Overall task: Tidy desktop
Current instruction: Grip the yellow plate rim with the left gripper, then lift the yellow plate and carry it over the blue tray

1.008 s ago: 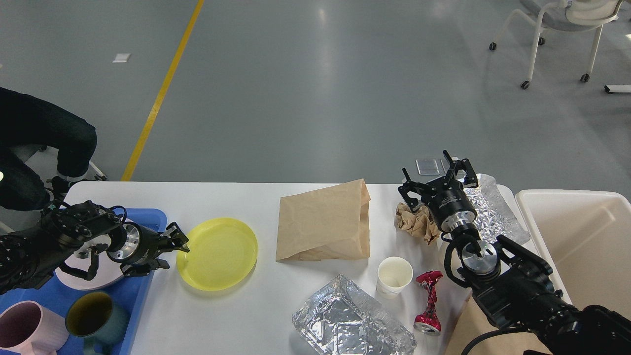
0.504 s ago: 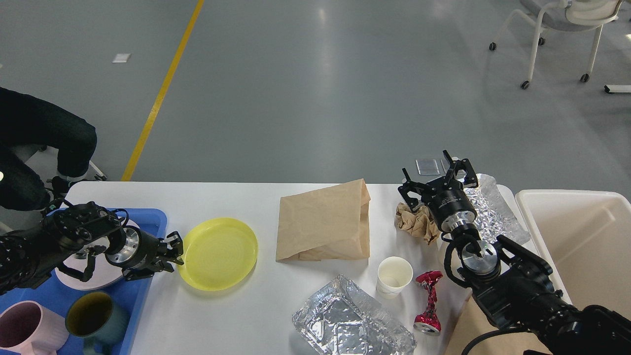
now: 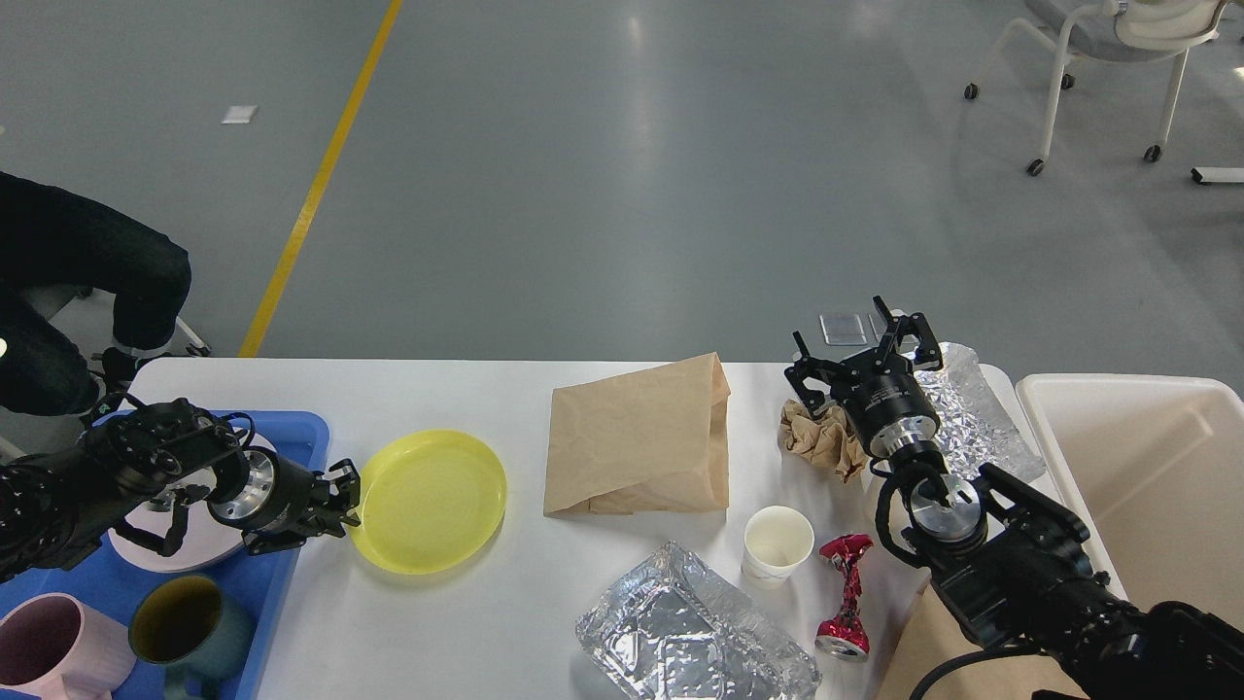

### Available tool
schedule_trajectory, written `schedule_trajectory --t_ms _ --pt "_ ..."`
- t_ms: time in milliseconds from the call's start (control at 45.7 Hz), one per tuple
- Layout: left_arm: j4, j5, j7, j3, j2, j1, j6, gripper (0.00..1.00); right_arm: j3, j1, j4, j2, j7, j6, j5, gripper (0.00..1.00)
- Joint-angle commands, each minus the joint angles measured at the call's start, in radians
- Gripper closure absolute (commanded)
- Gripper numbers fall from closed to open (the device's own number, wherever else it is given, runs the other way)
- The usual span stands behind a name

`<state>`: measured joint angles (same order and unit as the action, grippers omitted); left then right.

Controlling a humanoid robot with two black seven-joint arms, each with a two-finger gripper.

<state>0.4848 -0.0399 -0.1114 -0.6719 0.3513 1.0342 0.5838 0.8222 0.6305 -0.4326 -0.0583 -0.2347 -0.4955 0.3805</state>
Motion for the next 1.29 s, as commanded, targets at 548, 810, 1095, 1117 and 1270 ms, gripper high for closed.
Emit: schedule_trajectory --t_ms 548,810,1095,1117,1270 --pt "0.001 0.0 -0.001 0.003 -0.002 0.001 0.001 1.0 0.0 0.0 0.0 0.0 0.0 0.0 0.0 0.0" --pt "0.002 0.0 -0.011 0.011 0.003 0.055 0.037 1.0 0.0 0.0 0.0 0.0 0.0 0.0 0.0 0.0" --pt "0.012 0.002 -0.016 0.014 0.021 0.139 0.171 1.0 0.0 0.0 0.0 0.0 0.0 0.0 0.0 0.0" --pt "0.014 0.002 -0.016 0.014 0.029 0.147 0.182 1.0 0.0 0.0 0.0 0.0 0.0 0.0 0.0 0.0" --pt "0.018 0.002 -0.017 0.017 0.089 0.204 0.26 1.0 0.0 0.0 0.0 0.0 0.0 0.0 0.0 0.0"
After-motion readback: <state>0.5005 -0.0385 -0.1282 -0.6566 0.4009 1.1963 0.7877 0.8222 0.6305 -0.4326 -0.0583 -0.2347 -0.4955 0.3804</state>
